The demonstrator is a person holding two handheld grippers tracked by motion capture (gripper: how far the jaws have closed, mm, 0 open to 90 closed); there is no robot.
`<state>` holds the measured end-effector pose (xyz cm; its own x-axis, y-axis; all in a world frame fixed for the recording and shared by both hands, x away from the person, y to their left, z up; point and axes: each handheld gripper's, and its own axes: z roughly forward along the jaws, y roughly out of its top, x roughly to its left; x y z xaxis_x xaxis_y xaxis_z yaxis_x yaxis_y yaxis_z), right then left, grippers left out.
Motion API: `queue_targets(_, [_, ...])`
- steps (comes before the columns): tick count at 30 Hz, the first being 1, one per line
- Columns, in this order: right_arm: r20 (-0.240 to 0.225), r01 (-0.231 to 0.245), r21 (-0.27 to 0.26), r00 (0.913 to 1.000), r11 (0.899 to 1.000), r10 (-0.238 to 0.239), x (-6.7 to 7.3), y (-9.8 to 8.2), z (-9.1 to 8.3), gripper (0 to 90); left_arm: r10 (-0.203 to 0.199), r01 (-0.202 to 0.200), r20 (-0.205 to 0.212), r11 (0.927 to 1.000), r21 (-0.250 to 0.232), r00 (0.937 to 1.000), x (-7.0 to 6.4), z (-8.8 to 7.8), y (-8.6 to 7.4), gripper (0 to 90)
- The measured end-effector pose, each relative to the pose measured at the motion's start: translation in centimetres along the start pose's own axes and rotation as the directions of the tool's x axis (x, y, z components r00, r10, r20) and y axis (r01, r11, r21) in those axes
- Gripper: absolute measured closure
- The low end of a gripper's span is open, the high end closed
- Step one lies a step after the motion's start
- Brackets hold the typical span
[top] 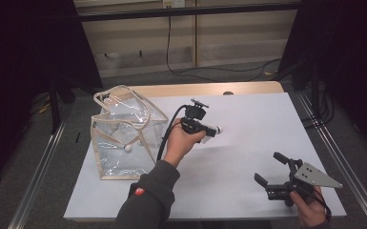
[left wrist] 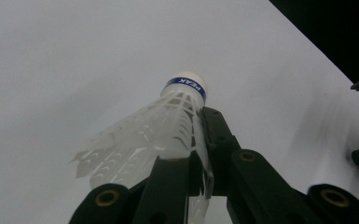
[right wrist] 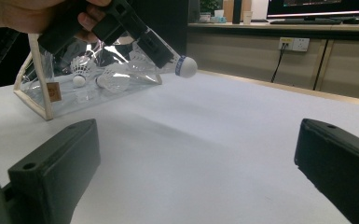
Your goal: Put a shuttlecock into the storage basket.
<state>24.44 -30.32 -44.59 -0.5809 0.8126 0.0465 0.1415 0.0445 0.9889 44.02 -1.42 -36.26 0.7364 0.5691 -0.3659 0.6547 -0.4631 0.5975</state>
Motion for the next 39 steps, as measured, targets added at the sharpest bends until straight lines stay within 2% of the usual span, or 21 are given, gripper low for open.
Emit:
queue_targets(14, [0.003,0.004,-0.001,1.0,1.0,-0.004,0.0,0.0,0.0,0.1,0.017,-0.017,0.017,0.9998,0.007,0.9997,-0.8,-2.1,0.7,88.6])
queue_targets(34, [0.002,0.002,-0.002,1.0,1.0,-0.002,0.1,0.0,0.0,0.1,0.036,-0.036,0.013,0.999,0.028,0.9993,-1.2,-4.6,1.5,88.6])
queue_targets(38, [0.002,0.0,-0.001,1.0,1.0,0.0,0.1,0.0,0.0,0.1,0.028,-0.028,0.014,0.9991,0.031,0.9995,-1.4,-5.1,1.6,88.6])
queue_targets(39, [0.002,0.0,-0.001,1.0,1.0,0.0,0.1,0.0,0.0,0.1,0.037,-0.038,0.013,0.9987,0.036,0.9992,-1.4,-5.2,1.7,88.6])
